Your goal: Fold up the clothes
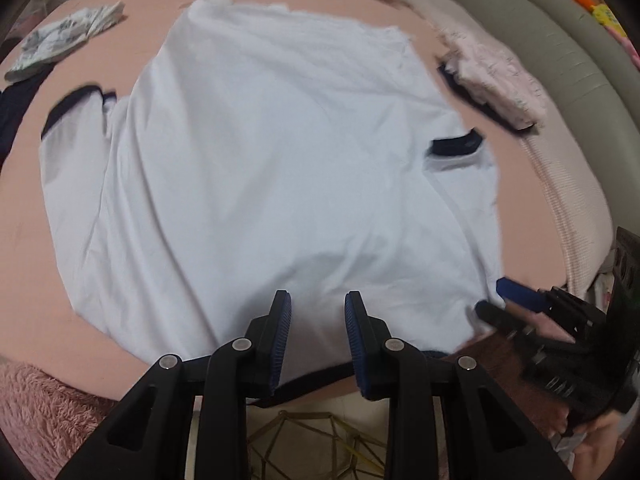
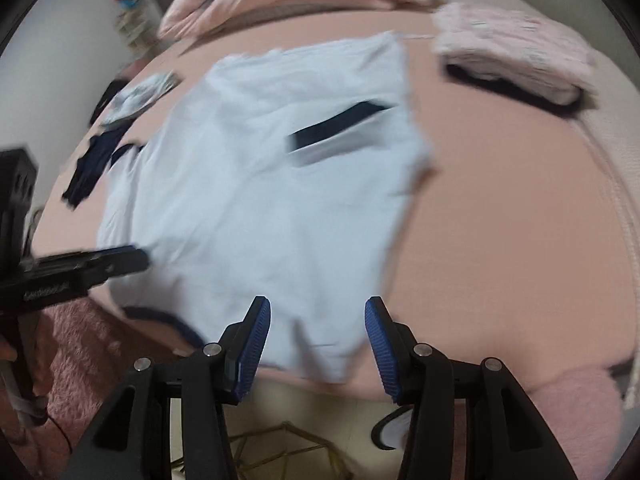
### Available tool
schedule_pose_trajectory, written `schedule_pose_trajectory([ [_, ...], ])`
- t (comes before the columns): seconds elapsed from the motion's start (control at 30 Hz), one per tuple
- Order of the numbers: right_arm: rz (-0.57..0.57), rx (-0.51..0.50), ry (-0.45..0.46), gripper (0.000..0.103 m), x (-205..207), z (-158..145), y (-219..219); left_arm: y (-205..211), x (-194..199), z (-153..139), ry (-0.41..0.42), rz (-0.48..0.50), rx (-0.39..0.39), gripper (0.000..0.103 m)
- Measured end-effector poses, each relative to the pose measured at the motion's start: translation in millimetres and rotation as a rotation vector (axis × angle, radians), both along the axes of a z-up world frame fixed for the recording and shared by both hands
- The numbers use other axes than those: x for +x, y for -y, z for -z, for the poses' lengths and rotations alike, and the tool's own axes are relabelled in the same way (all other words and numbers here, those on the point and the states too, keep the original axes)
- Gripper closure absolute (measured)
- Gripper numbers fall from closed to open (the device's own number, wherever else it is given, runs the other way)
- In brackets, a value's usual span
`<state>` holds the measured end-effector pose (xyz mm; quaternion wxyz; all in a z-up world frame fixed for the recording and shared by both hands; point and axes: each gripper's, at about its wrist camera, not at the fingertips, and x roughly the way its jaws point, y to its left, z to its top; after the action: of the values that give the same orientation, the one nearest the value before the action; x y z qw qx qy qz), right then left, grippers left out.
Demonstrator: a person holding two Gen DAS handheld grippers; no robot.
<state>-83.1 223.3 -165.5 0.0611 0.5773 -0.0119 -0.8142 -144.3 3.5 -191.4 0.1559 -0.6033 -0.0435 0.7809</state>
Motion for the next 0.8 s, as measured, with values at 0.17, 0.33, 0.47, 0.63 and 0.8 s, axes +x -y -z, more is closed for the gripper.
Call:
schedule_pose_trajectory([
  [0.17,-0.021,0.008,-0.006,0.054,-2,2,16,15,22,15,0.075,-0.003,-0.032,0.078],
  [0.33,-0.036,0.025,-0.004,0.054,-6,5,29,28,21,-13,-0.008,-0.029,0.04,0.077],
  [0.47,-0.047,0.039,-0.002,0.054,-9,7,39,25,-3,-23,-0.121,-0.082,0.048,0.042],
  [0.63,-0.061,0.056,0.0,0.054,-14,10,52,13,2,22,0.003,-0.013,-0.088,0.042],
  [0.8,-0.061,0.065,0.041,0.054,-6,12,55,27,36,16,0.031,0.017,-0.075,0.042],
])
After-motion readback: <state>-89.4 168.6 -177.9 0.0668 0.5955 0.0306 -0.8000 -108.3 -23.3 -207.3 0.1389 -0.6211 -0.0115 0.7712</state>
